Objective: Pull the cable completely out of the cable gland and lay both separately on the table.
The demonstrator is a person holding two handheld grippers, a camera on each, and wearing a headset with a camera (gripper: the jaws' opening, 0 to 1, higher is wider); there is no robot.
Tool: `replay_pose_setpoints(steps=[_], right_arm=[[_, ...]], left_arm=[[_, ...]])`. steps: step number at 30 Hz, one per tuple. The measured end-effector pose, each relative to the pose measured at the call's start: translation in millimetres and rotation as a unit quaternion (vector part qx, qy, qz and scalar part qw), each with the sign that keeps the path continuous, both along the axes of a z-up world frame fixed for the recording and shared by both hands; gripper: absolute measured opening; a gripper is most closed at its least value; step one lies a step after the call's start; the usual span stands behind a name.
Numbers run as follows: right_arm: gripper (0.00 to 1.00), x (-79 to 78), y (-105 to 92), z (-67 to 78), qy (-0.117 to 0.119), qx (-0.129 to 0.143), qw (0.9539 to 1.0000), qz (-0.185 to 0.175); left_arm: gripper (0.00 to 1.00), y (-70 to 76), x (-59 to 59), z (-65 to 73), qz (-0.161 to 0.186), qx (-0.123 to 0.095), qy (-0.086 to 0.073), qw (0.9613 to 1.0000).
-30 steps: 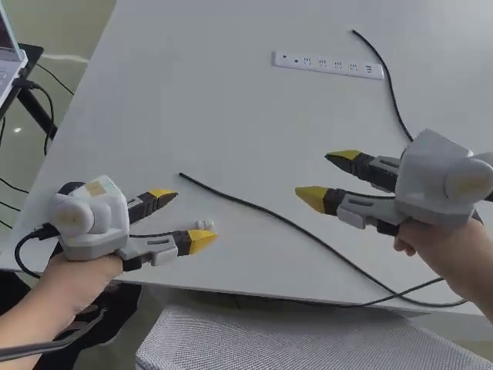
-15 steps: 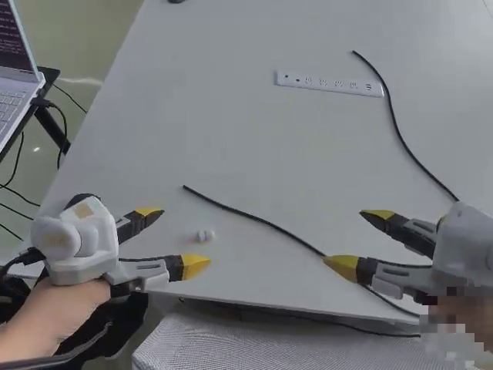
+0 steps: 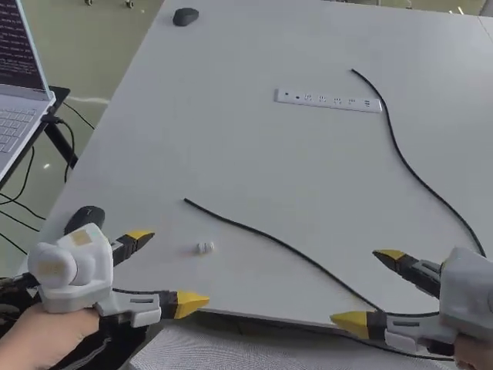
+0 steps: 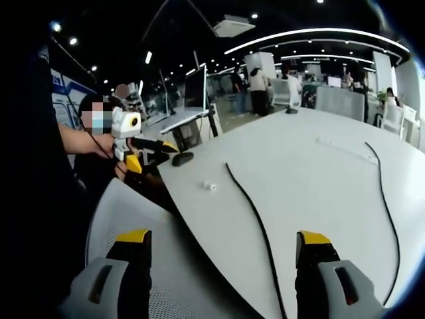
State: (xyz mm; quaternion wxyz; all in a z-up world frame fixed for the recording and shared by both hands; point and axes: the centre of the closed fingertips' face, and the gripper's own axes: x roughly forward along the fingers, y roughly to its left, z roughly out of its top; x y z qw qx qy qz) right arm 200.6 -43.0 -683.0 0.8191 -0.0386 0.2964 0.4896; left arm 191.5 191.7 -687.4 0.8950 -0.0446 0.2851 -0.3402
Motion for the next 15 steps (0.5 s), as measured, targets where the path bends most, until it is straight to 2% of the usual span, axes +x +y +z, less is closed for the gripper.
replay_pose_setpoints(steps=[2,6,9,15], right_arm=[[0.95,-3.7,-1.6,-6.0,0.003,-0.008,0.9999,0.007],[0.99,-4.6,-0.5,-4.1,0.007,0.001,1.0000,0.005],[0.99,-3.6,0.6,-3.7,0.008,0.007,0.9999,0.006],[0.99,-4.8,1.7,-6.6,0.004,-0.002,0.9999,0.016]], left_arm=[[0.99,0.9,-2.2,-1.9,0.003,0.000,0.004,1.0000],[0.99,2.3,-6.2,-4.7,0.003,0.004,0.011,0.9999],[0.99,4.2,-7.2,-5.4,0.006,0.005,0.013,0.9999],[0.99,7.0,-8.9,-4.9,0.014,0.001,0.016,0.9998]])
